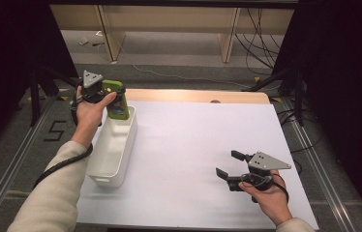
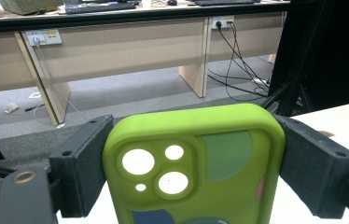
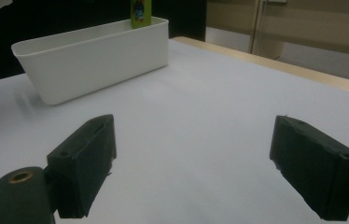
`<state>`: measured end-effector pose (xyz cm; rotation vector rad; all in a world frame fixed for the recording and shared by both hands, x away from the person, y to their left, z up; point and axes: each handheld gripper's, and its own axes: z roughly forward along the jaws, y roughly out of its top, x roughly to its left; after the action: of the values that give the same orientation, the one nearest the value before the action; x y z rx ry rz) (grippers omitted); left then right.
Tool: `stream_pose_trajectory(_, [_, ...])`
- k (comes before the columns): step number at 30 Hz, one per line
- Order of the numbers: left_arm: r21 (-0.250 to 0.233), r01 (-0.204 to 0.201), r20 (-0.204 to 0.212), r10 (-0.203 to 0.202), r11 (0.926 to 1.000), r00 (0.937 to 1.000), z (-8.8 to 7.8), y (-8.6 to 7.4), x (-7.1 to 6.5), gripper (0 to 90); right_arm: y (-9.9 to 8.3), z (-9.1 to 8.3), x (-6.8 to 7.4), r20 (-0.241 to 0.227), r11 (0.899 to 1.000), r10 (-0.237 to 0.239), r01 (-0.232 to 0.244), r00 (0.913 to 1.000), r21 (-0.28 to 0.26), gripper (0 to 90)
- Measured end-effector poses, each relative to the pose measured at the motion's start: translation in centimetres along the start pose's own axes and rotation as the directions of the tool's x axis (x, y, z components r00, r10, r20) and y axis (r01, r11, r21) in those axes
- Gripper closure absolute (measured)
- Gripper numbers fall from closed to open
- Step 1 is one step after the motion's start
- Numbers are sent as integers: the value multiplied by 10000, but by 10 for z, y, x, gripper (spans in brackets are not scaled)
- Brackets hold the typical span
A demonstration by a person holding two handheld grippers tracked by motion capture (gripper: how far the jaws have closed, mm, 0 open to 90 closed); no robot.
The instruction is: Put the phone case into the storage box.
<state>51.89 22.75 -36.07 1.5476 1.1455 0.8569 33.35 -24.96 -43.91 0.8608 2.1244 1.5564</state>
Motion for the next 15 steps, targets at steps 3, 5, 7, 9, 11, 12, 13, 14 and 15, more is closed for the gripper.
stream_pose_trajectory(3, [3,7,27,-7,10000,10000,1,0,-1,160,0,0,0,-2,10000,-16,16,10000,20,155])
stream_pose_trajectory(5, [29,-42,33,42,10000,10000,1,0,-1,159,0,0,0,-6,10000,-10,10,10000,20,155])
stream_pose_trajectory(7, [15,-36,51,36,10000,10000,2,1,-2,159,0,0,0,-7,10000,-8,8,10000,17,155])
stream_pose_trajectory(9, [29,-51,67,51,10000,10000,3,1,-2,159,0,0,0,-13,10000,-16,16,10000,26,155])
stream_pose_trajectory(11, [50,-57,76,57,10000,10000,4,0,-3,159,0,0,0,-20,10000,-15,15,10000,42,155])
stream_pose_trajectory(12, [59,-63,67,63,10000,10000,4,0,-3,159,0,0,0,-17,10000,-19,19,10000,41,155])
stream_pose_trajectory(13, [63,-66,64,66,10000,10000,5,0,-2,159,0,0,0,-21,10000,-15,15,10000,24,155])
stream_pose_trajectory(14, [73,-67,64,67,10000,10000,5,0,-2,159,0,0,0,-23,10000,-13,13,10000,31,155])
stream_pose_trajectory(15, [73,-61,53,61,10000,10000,6,0,-2,159,0,0,0,-16,10000,-11,11,10000,38,155])
